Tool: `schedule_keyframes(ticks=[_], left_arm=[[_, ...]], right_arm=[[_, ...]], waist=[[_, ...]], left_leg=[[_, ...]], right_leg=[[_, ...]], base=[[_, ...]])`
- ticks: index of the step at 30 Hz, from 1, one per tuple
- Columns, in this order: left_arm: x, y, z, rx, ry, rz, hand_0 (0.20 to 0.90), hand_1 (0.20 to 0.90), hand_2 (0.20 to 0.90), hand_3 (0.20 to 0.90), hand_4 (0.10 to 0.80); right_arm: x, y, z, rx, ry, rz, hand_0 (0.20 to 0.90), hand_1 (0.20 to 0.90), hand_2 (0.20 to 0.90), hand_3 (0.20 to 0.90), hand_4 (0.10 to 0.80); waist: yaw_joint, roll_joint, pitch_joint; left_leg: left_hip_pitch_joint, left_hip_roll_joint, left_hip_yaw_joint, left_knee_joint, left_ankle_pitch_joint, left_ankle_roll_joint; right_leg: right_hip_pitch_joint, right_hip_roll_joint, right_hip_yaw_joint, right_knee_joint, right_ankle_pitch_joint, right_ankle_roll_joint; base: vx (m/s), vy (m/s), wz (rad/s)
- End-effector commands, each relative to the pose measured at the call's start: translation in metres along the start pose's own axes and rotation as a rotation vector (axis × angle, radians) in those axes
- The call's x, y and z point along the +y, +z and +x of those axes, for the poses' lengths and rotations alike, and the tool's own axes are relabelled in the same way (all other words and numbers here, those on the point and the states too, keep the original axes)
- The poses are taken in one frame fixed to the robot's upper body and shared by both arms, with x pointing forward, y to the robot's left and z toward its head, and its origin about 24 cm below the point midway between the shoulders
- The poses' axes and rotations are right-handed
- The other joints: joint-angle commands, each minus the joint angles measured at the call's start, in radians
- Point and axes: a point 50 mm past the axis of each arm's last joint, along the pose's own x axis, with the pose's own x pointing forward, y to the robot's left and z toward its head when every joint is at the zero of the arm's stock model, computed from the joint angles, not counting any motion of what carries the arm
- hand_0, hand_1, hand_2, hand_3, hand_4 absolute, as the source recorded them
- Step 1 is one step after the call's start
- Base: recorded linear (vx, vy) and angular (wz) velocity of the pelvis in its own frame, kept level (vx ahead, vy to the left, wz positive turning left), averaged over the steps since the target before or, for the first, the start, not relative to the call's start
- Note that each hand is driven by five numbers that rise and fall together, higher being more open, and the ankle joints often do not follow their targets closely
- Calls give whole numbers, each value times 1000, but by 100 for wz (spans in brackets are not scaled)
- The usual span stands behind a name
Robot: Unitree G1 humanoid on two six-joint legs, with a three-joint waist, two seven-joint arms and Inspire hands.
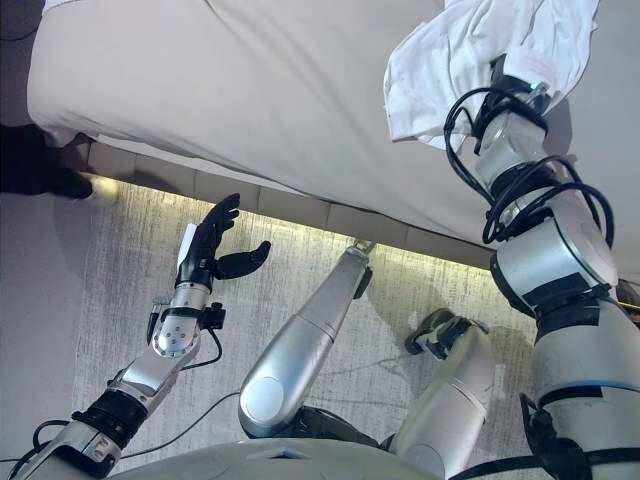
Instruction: Pick up the clothes from the bed and place them into the basket
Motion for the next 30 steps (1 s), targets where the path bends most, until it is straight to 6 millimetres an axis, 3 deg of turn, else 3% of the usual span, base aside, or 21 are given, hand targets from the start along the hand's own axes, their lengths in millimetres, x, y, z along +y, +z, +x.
schedule_keyframes(ticks=[1, 6, 7, 10, 15, 21, 30], left_arm=[[17, 32, 5, -188, 77, -61, 900, 900, 900, 900, 800], [21, 33, 4, -191, 82, -58, 900, 900, 900, 900, 800], [21, 33, 4, -192, 83, -57, 900, 900, 900, 900, 800], [24, 32, 1, -188, 85, -54, 900, 900, 900, 900, 800], [28, 28, -1, -170, 88, -47, 900, 900, 900, 900, 800], [29, 25, 0, -158, 89, -34, 900, 900, 900, 900, 800], [31, 23, 10, -136, 92, 13, 900, 900, 900, 900, 800]], right_arm=[[-44, -11, 6, 51, -83, -79, 900, 900, 900, 900, 800], [-56, -8, 7, 42, -85, -60, 900, 900, 900, 900, 800], [-58, -6, 7, 36, -94, -52, 808, 808, 808, 793, 693], [-67, -1, 7, 1, -144, -40, 300, 300, 300, 200, 100], [-77, 7, 5, -47, -191, -37, 300, 300, 300, 200, 100], [-76, 9, 5, -60, -197, -34, 300, 300, 300, 200, 100], [-68, 2, 6, -46, -179, 23, 300, 300, 300, 200, 100]], waist=[[19, 78, -32], [18, 81, -32], [18, 80, -32], [19, 80, -32], [15, 74, -32], [9, 59, -32], [-14, 14, -32]], left_leg=[[-14, -43, 54, 303, -277, 127], [-67, -45, 63, 393, -306, 131], [-71, -44, 65, 399, -309, 133], [-77, -44, 65, 421, -318, 133], [-60, -39, 72, 429, -323, 134], [19, -24, 76, 378, -316, 134], [284, 27, 96, 150, -272, 129]], right_leg=[[-55, 83, 2, 75, 64, -48], [-105, 93, 22, 148, 36, -56], [-109, 95, 25, 153, 34, -58], [-113, 98, 29, 168, 27, -60], [-96, 103, 33, 170, 27, -62], [-24, 98, 20, 122, 42, -57], [229, 70, -13, -84, 103, -33]], base=[[-51, -12, 6], [-38, -7, 0], [-22, -6, 38], [-10, -14, -11], [0, -3, 9], [10, -9, -3], [53, -12, -11]])
